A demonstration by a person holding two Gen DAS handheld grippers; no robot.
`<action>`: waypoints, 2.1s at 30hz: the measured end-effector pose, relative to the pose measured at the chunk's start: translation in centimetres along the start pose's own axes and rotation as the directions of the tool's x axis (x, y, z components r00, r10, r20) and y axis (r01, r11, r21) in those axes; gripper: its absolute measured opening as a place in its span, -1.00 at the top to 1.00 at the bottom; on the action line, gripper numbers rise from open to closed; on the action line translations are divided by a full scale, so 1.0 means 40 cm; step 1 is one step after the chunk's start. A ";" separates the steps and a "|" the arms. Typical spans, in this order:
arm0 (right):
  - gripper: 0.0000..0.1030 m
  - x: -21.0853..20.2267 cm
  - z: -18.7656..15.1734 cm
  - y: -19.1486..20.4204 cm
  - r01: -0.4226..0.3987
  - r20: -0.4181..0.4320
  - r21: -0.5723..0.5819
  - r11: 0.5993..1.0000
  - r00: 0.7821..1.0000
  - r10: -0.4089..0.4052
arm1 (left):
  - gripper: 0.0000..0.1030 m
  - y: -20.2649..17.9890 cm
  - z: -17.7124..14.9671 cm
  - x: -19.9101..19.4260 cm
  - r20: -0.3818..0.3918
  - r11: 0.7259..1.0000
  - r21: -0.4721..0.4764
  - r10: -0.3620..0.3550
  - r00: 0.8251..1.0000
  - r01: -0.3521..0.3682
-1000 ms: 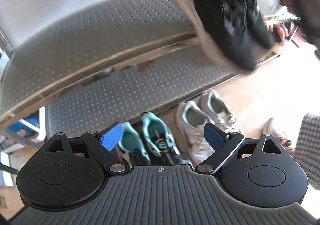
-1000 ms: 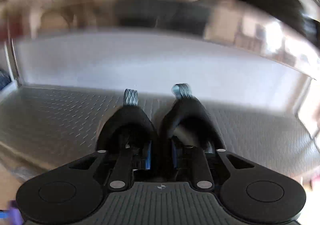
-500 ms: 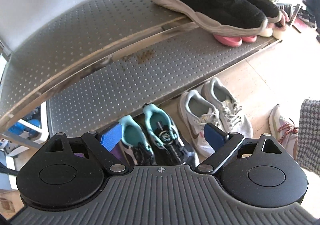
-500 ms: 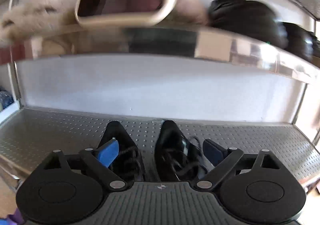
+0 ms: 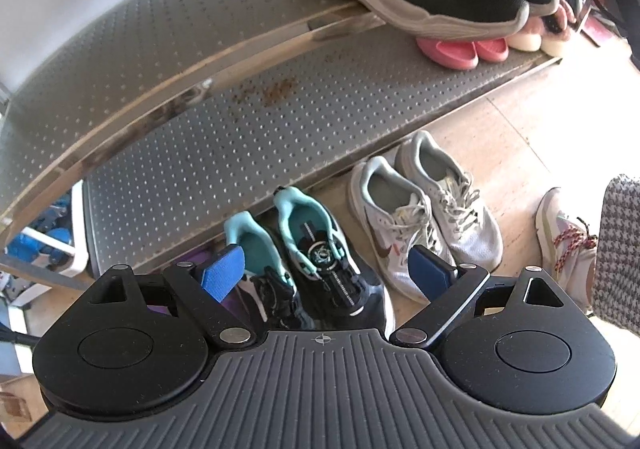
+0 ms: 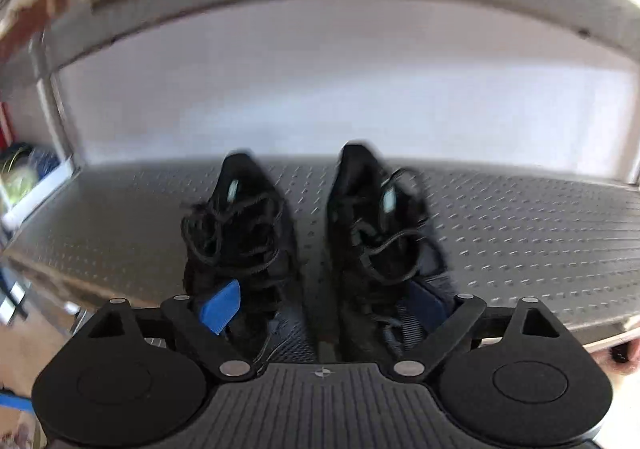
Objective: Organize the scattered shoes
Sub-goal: 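Carry the black knit sneaker pair onto the lower rack shelf, then set the black pair down on the shelf and open the right gripper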
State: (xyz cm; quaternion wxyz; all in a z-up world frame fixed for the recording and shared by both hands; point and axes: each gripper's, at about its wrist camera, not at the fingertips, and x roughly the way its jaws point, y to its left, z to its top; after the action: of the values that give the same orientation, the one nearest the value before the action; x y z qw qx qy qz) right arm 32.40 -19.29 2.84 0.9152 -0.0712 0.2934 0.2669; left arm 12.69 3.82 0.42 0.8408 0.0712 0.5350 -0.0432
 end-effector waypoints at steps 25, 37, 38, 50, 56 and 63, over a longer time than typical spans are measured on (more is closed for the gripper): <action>0.52 -0.098 0.045 -0.331 0.505 0.135 0.167 0.847 0.839 -0.527 | -0.80 -0.004 -0.022 0.083 -0.091 1.000 0.018 0.021 0.996 -0.019; -0.18 0.073 0.056 -0.462 0.632 0.128 0.199 0.749 0.741 -0.659 | -0.80 0.015 -0.022 0.117 -0.132 0.999 0.023 0.034 0.991 -0.031; -0.23 0.060 0.056 -0.455 0.628 0.121 0.215 0.748 0.743 -0.658 | -0.80 0.014 -0.023 0.111 -0.127 0.999 0.026 0.033 0.991 -0.029; -0.46 -0.185 -0.003 -0.285 0.537 0.024 0.237 0.810 0.830 -0.557 | -0.80 0.047 -0.044 0.034 -0.074 0.999 -0.017 0.030 0.997 -0.031; -0.67 -0.099 -0.058 -0.356 0.539 0.049 0.196 0.819 0.829 -0.557 | -0.80 0.052 -0.058 0.055 -0.110 0.999 -0.011 0.034 0.993 -0.036; -0.79 0.010 -0.035 -0.441 0.526 0.008 0.118 0.842 0.848 -0.530 | -0.80 0.053 -0.048 0.082 -0.140 1.000 -0.012 0.023 0.990 -0.025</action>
State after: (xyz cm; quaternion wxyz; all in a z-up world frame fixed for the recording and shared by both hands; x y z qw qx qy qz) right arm 41.34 -34.47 1.00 0.9615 -0.0924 0.2584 -0.0106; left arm 12.69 6.25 -3.20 0.8021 0.0748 0.5920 -0.0246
